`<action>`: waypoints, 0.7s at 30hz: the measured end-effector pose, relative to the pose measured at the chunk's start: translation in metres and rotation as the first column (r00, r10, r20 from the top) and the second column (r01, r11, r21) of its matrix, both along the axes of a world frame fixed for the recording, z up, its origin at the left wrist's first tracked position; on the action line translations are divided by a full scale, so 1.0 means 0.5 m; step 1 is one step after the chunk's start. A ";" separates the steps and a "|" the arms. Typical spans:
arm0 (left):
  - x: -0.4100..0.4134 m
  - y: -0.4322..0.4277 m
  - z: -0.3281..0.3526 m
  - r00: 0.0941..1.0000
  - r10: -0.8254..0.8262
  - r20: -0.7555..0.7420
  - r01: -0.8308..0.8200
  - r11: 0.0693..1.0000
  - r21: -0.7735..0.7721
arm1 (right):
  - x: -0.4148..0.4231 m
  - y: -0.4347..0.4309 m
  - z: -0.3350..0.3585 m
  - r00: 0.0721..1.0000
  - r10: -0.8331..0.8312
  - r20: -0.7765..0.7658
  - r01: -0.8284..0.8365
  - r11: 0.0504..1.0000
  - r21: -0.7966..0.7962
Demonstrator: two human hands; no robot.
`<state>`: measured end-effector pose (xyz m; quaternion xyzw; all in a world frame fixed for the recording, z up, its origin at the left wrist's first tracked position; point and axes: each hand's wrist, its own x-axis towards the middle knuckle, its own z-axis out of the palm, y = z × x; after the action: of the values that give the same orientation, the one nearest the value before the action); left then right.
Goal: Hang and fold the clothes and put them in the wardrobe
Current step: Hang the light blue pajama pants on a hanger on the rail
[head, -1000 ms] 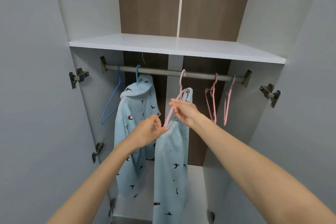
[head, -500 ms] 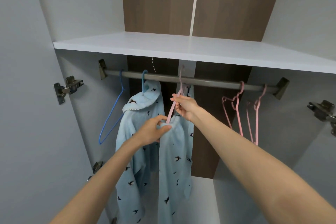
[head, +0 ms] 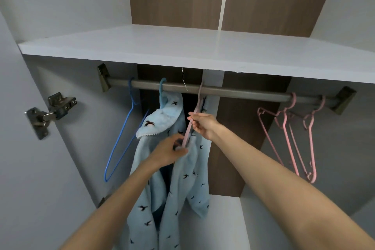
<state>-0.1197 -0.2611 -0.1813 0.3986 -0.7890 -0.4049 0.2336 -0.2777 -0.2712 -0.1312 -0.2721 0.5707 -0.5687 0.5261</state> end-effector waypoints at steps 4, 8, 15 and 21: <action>-0.006 -0.009 -0.012 1.000 0.006 0.028 -0.006 1.000 -0.002 | -0.005 -0.003 0.000 0.998 0.048 -0.028 -0.046 0.998 0.053; -0.016 0.005 -0.023 0.999 -0.004 0.034 0.003 1.000 0.025 | -0.010 0.007 -0.002 0.994 0.071 -0.078 -0.064 0.994 0.090; -0.018 0.038 -0.043 0.998 0.048 0.028 -0.047 0.998 -0.036 | -0.034 0.073 -0.021 0.995 0.067 -0.071 -0.069 0.997 -0.020; 0.029 0.110 -0.090 0.993 0.107 0.042 -0.109 0.993 0.036 | -0.050 0.189 -0.090 0.978 0.086 -0.188 -0.076 0.995 0.063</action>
<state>-0.1051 -0.2062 -0.2265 0.4532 -0.7629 -0.3986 0.2316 -0.3028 -0.1769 -0.1763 -0.3337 0.6225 -0.5021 0.4991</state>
